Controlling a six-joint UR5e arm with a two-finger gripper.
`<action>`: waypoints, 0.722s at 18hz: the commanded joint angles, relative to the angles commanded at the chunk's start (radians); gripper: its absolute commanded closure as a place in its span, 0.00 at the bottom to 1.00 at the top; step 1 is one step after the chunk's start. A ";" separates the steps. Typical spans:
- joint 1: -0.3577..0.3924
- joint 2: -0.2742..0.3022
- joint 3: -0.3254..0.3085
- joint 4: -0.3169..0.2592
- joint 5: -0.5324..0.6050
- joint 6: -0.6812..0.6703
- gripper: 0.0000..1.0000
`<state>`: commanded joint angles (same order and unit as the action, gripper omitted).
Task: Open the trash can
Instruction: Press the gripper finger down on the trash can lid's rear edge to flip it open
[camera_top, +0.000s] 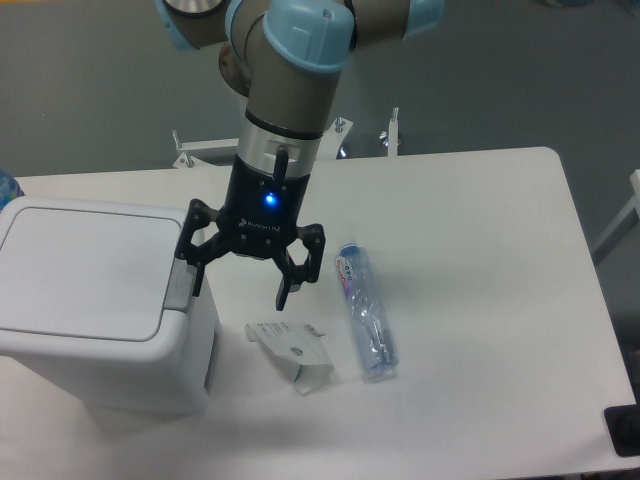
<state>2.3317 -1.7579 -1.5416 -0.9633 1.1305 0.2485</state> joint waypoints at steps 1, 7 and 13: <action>0.000 0.000 0.000 -0.002 0.000 0.000 0.00; -0.008 0.003 -0.017 0.000 0.002 0.000 0.00; -0.012 0.005 -0.021 -0.002 0.002 0.000 0.00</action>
<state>2.3194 -1.7533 -1.5631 -0.9649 1.1321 0.2485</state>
